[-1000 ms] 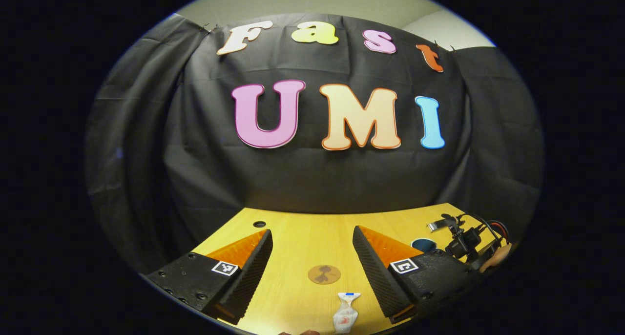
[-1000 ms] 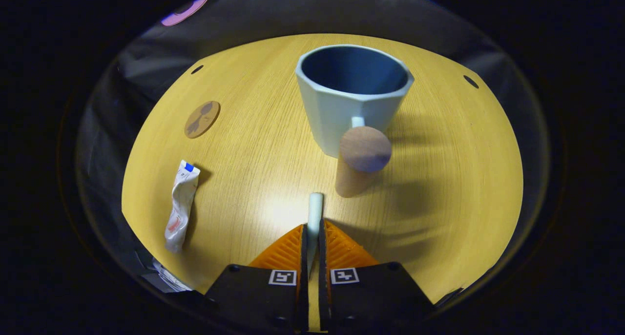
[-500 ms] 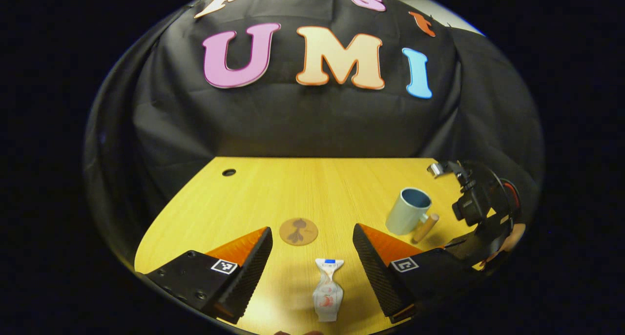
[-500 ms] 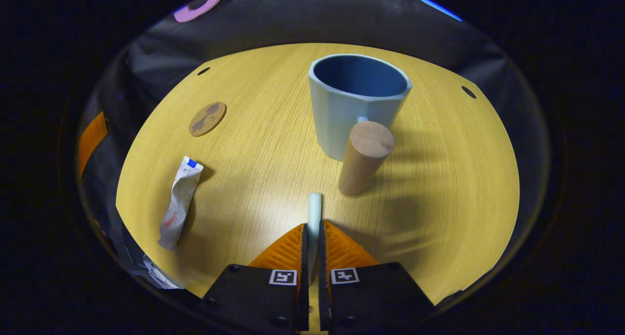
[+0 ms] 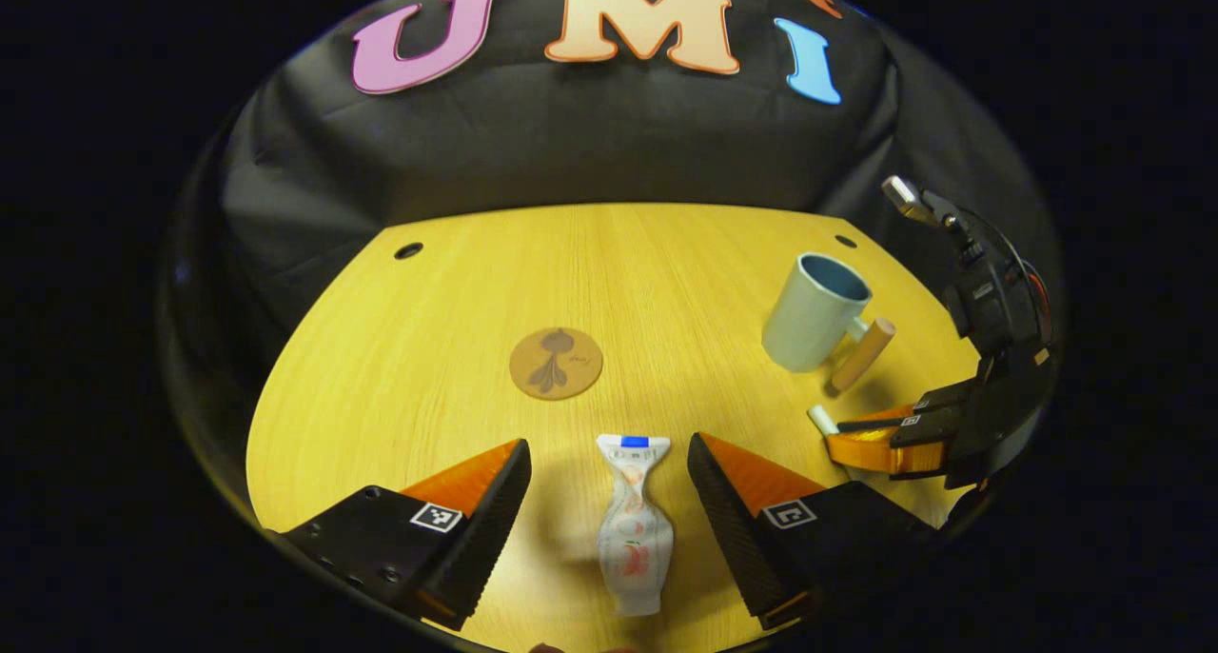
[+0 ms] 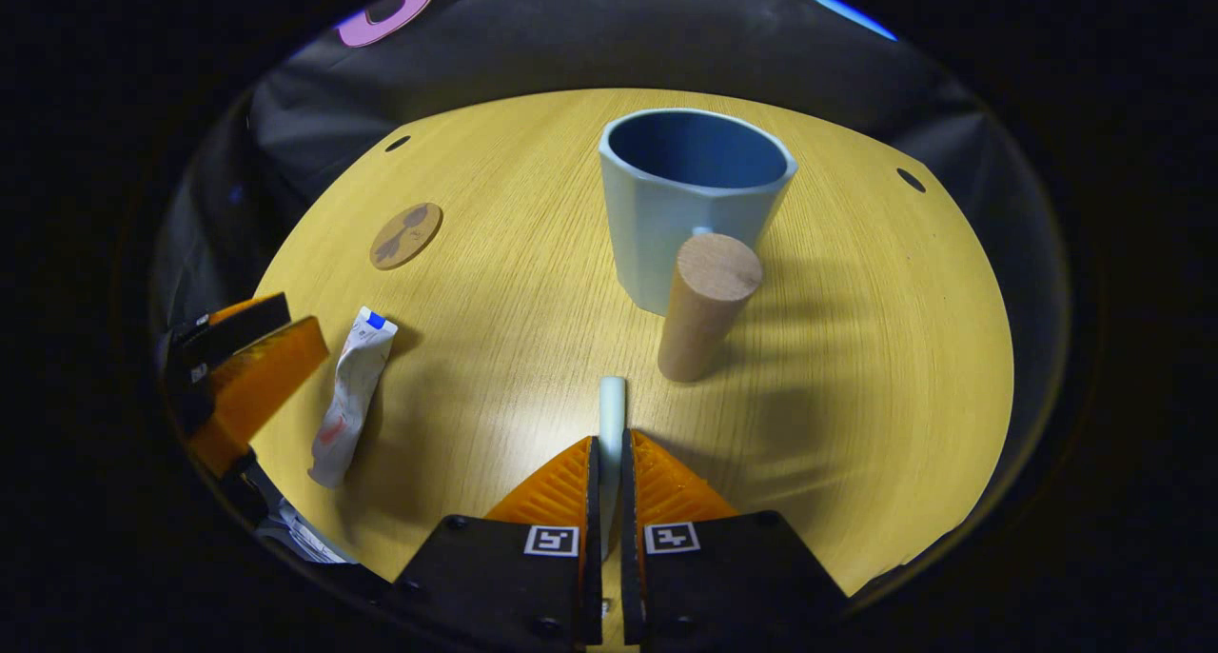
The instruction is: Put the toothbrush and toothpaste on the desktop into the cup, then pick up the cup and place it on the coaster on the desktop.
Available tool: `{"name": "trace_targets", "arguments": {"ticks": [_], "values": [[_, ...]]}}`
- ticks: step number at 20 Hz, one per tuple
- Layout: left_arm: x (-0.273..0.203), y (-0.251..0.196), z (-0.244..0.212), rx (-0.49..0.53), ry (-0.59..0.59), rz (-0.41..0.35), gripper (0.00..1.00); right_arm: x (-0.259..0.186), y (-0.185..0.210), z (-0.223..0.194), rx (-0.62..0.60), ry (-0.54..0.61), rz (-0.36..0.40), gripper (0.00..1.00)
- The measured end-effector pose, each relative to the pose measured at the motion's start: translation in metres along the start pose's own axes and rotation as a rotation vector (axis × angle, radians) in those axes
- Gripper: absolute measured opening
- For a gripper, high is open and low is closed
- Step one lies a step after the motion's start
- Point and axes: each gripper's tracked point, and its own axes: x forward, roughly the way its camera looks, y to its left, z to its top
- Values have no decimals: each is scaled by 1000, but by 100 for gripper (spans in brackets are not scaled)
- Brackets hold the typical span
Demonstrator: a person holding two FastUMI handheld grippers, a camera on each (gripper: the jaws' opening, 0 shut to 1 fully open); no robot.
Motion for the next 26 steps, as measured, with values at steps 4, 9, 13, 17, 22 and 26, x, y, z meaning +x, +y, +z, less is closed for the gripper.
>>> {"name": "trace_targets", "arguments": {"ticks": [4, 9, 13, 17, 22, 26], "values": [[12, -4, -18, 4, 80, -5, 98, 0, 0, 0, -5, -11, 1, 11], [23, -4, -34, 29, 143, 18, 98, 0, 1, -1, -9, -18, 6, 11], [26, -9, -40, 35, 161, 19, 84, 0, 1, 0, -17, -24, 13, 11], [29, -15, -38, -1, 173, 24, 70, 1, 1, -1, -22, -31, 21, 11], [29, -26, -37, -6, 173, 23, 17, 0, 1, -1, -29, -37, 33, 11], [30, -28, -34, -31, 159, 27, 4, 0, 1, 2, -20, -61, 51, 11]]}}
